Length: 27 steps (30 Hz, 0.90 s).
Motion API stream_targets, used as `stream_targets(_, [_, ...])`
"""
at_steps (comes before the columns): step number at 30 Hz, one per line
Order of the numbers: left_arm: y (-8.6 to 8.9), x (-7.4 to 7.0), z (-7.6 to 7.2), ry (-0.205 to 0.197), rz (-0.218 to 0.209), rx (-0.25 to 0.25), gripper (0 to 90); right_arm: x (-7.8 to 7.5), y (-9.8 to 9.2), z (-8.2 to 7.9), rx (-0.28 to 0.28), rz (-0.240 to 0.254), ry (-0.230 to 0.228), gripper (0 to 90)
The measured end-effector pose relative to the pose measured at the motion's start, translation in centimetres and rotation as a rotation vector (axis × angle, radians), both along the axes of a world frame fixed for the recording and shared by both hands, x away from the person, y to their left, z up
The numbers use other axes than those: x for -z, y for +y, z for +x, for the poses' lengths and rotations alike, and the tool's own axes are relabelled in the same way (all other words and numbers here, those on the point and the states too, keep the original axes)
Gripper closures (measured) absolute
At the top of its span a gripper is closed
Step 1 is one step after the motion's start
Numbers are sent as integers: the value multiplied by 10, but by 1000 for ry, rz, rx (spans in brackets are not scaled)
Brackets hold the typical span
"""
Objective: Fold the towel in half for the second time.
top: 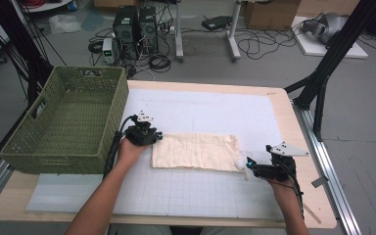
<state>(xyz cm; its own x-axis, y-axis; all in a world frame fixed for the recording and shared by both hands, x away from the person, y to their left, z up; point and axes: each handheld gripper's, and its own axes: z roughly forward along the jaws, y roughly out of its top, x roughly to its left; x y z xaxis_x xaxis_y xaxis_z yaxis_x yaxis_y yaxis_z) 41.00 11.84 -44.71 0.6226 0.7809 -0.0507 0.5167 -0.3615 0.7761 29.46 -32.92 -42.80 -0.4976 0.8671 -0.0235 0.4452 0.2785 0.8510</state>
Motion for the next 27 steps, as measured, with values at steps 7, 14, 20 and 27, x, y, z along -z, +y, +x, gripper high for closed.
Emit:
stream_targets(7, [0,4,-4,-29,-20,11,818,0,4,4,-6,12,11,117])
stream_targets(14, [2,4,-4,-19,-42,9,824,-6,20,22,-57,19,22,112])
stream_targets(20, [3,5,-3,-8,-59,7,823,-9,32,55,-91,5,79,113])
stream_targets(27, [4,5,-2,-3,-70,4,818,-6,46,91,-87,-31,126,215])
